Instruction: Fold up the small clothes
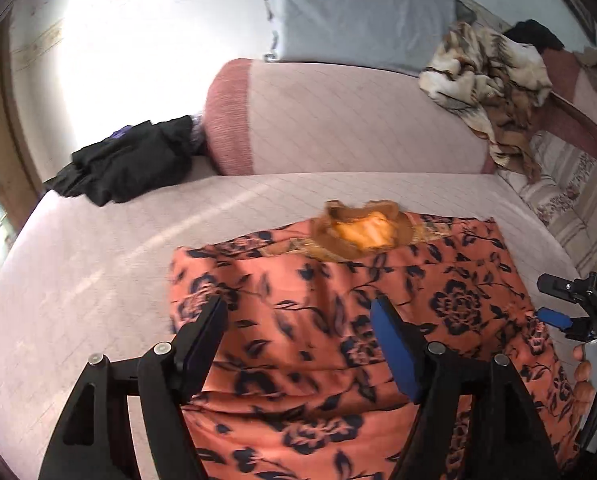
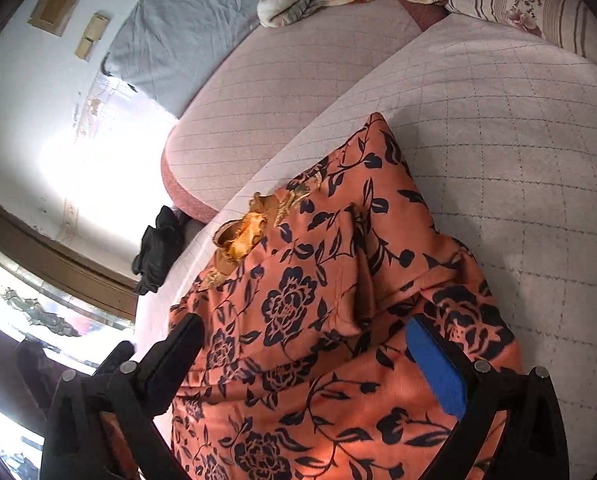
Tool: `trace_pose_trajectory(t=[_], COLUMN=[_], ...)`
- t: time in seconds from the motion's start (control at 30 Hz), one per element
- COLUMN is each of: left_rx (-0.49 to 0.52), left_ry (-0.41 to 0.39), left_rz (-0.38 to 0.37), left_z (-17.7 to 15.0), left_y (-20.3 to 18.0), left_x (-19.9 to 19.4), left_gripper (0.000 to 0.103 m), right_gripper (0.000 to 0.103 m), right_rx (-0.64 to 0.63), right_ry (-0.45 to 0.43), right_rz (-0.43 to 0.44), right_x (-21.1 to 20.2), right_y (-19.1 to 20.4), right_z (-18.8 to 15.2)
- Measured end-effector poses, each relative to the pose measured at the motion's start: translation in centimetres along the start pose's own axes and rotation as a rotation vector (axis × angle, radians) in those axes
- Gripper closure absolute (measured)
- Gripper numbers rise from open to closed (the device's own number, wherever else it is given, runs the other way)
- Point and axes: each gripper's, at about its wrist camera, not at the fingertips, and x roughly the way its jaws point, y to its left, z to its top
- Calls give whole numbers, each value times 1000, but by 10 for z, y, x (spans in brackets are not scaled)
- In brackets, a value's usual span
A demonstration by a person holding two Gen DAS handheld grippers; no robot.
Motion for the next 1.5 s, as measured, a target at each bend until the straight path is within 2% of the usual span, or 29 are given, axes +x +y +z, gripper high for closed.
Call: trace_pose_trajectory(t=[0.07, 0.1, 0.13, 0.23, 0.27, 0.3, 0.33, 0.4, 0.43, 0.6, 0.63, 0.7, 0.73, 0.8, 0.83, 0.87, 0.93, 1.0, 1.07, 1.1, 1.13, 1.17, 1.2, 1.23, 1.27, 1.33, 1.4, 1.47, 1.5], left_rx=[-55, -79, -102, -168, -193, -211, -216, -205, -200, -219, -221, -207, -191, -99, -21, 20, -30, -38, -24, -19, -24, -39, -61, -82, -94, -118, -163, -209, -233], left_ry=[32, 47, 56, 81, 88, 93, 96, 98, 95, 36, 19, 19, 43, 140, 227, 271, 229, 237, 236, 235, 239, 249, 260, 263, 241, 167, 139, 146, 153], left_rz=[41, 55, 64, 79, 75, 70, 62, 52, 51, 13, 4, -3, 0, 37, 97, 141, 136, 140, 155, 162, 163, 161, 150, 136, 119, 104, 45, -11, -34], left_z=[-10, -14, -21, -38, -43, -47, -49, -50, -50, -38, -34, -25, -21, -21, -25, -32, -32, -29, -28, -27, -25, -25, -24, -23, -22, -28, -44, -70, -85], left_y=[35, 48, 62, 90, 95, 100, 102, 101, 101, 106, 103, 94, 86, 67, 57, 53, 59, 60, 59, 57, 58, 59, 62, 65, 68, 77, 90, 101, 104], left_x=[6, 11, 15, 24, 28, 30, 33, 40, 41, 34, 33, 40, 48, 77, 98, 114, 112, 111, 111, 111, 110, 108, 103, 92, 76, 38, 0, -31, -45], left_gripper=[28, 29, 29, 29, 29, 29, 29, 28, 29, 28, 29, 28, 28, 28, 28, 26, 21, 22, 21, 21, 21, 21, 21, 21, 22, 22, 21, 21, 21], right_gripper=[7, 15, 18, 18, 19, 37, 76, 94, 95, 95, 94, 89, 80, 76, 76, 76, 76, 75, 52, 18, 12, 12, 12, 13, 14, 13, 13, 13, 13], right_rx=[-64, -111, -169, -290, -324, -347, -366, -432, -474, -605, -610, -584, -563, -479, -437, -414, -364, -354, -339, -315, -294, -280, -249, -198, -181, -165, -204, -224, -234], right_ry=[-27, -33, -20, 36, 83, 119, 149, 148, 133, -101, -117, -46, 5, 147, 142, 100, 23, -53, -41, 6, 43, 87, 169, 199, 121, 62, -2, -16, 11], right_rz=[-108, -146, -196, -344, -381, -403, -419, -447, -459, -516, -524, -504, -515, -524, -503, -486, -489, -411, -258, -168, -114, -143, -217, -216, -179, -154, -116, -103, -103], right_x=[13, 18, 27, 56, 69, 79, 86, 85, 80, 29, 26, 44, 58, 88, 85, 75, 52, 28, 21, 29, 44, 62, 87, 99, 85, 51, 10, -30, -47], right_y=[10, 16, 24, 36, 36, 36, 37, 47, 54, 93, 92, 78, 66, 38, 28, 25, 28, 44, 59, 62, 59, 50, 32, 14, 15, 29, 40, 37, 30], right_z=[6, 9, 13, 16, 17, 15, 13, 10, 9, 24, 28, 34, 34, 33, 30, 30, 34, 42, 46, 48, 47, 44, 41, 39, 38, 37, 32, 21, 13])
